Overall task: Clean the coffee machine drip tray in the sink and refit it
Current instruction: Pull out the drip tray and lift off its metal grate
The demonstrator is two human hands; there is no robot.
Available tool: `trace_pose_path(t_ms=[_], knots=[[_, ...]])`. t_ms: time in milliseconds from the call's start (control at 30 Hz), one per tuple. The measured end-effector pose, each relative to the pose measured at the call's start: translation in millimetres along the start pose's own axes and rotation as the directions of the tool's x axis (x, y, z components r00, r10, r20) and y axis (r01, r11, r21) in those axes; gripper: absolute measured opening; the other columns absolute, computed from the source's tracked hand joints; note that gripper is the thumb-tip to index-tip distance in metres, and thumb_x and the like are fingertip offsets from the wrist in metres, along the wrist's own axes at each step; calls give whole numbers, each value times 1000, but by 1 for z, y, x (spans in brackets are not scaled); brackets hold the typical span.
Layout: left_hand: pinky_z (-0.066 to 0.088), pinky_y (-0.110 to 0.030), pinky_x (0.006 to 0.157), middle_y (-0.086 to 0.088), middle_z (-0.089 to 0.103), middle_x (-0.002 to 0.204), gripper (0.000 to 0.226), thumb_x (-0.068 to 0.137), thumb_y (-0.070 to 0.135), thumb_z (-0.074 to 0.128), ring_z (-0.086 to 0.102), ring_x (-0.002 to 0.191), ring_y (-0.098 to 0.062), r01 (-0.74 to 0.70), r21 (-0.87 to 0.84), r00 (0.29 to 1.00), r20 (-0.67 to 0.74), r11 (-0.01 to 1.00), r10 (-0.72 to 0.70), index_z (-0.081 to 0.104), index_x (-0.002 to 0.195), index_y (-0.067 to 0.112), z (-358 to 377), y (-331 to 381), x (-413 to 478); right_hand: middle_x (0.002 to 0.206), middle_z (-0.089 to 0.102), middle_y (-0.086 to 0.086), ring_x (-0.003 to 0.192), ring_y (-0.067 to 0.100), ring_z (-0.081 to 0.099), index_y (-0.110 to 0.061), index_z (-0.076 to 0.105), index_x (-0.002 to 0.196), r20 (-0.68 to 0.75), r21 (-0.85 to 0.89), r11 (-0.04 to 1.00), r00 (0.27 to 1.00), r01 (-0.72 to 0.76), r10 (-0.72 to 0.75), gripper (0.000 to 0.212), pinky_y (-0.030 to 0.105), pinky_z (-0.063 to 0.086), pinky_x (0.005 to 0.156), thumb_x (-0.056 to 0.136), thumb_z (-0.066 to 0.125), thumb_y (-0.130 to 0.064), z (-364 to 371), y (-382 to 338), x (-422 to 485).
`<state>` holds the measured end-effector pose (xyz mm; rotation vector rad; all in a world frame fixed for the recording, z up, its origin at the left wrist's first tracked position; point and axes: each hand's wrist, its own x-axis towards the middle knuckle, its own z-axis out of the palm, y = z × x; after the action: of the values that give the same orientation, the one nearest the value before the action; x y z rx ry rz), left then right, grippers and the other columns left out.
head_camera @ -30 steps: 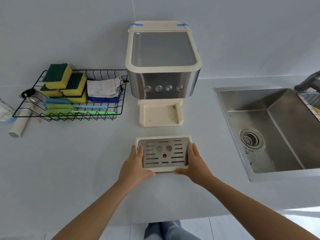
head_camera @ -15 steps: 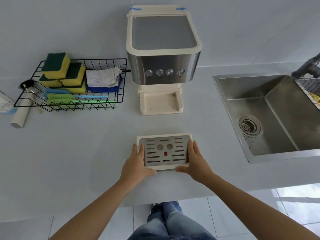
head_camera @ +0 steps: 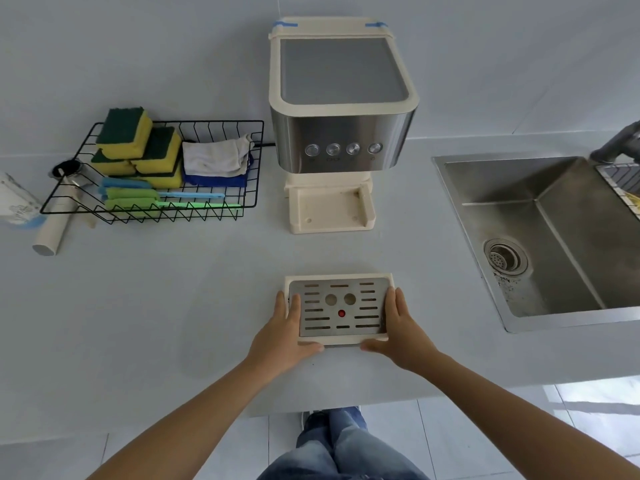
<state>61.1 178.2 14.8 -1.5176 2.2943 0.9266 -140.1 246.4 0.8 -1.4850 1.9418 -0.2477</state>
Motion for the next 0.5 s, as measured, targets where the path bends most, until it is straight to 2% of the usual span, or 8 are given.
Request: trace_pose_path(t_ms=[67,200,333,500], knots=[[40,-35,103,-10,-12,157,97,82,57,53,32,138,-25,3,54,1000,13,999,-4,-6,148,17,-4,0,1,151,8,16,137,27,30,-5,-15,145,24,-37,999,1000,-10,11,119,40,44,104,72,73,-40,-2,0,1],[33,-39,108,-10,-1,158,89,82,61,49,15,144,-25,-38,188,999,-20,981,43,7,148,18,-14,0,5,155,-17,16,146,30,-5,-9,-15,145,35,-171,985,999,26,-21,112,42,19,117,77,65,-47,-13,-9,0],[7,-41,118,-12,-8,158,84,85,59,46,-6,146,-27,-158,272,985,-22,949,171,9,148,18,-21,5,11,156,-17,11,146,27,-8,-18,-4,148,59,-258,963,996,83,-70,94,38,11,118,83,57,-48,-23,-18,5],[4,-37,118,-9,-4,159,73,87,52,48,-4,146,-24,-324,295,944,41,899,327,19,146,20,-21,13,21,158,-6,6,147,22,-3,-22,27,141,130,-321,926,978,200,-166,61,31,10,118,89,52,-40,-30,-23,11]])
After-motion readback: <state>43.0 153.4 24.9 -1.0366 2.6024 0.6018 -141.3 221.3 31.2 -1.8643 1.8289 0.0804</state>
